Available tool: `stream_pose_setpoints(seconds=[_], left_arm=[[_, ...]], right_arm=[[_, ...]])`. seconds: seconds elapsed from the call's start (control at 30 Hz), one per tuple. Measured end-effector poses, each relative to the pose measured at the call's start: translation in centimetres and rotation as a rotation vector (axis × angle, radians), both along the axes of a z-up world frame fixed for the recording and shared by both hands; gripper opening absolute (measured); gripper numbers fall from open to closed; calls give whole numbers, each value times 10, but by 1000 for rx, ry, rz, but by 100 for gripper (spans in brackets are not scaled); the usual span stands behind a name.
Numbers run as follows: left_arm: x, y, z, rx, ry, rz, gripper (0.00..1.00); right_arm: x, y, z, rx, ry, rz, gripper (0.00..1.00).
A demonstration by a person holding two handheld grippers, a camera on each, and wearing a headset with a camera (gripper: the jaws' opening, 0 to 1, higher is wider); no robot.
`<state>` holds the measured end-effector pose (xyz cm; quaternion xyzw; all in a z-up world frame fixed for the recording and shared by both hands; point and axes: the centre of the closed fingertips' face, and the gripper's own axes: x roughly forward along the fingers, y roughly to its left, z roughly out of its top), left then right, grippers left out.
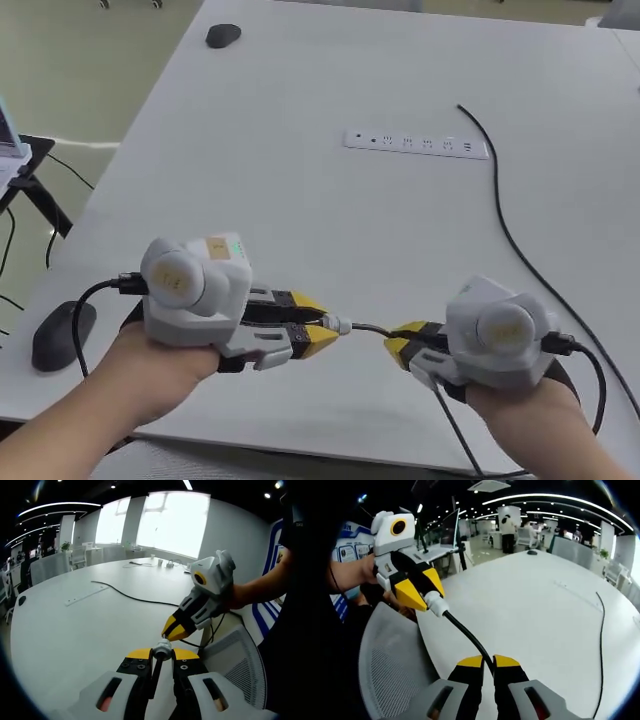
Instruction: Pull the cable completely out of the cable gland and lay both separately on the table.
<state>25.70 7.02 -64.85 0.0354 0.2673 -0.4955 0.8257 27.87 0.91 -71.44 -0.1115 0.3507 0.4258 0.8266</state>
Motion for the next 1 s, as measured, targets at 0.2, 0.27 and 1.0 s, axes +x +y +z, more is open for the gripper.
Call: stream_pose_setpoints(seconds=[0.2, 0.27, 1.0], left_arm=[[-1, 1, 0, 3, -1, 1, 15], [-1, 1, 0, 3, 0, 2, 15], [0, 2, -2, 1, 11, 6, 15]], right_arm=[[-1, -7, -13, 13, 96, -72, 2], [-1, -9, -16, 23, 116, -91, 2], [-4, -10, -17, 6, 81, -44, 3]])
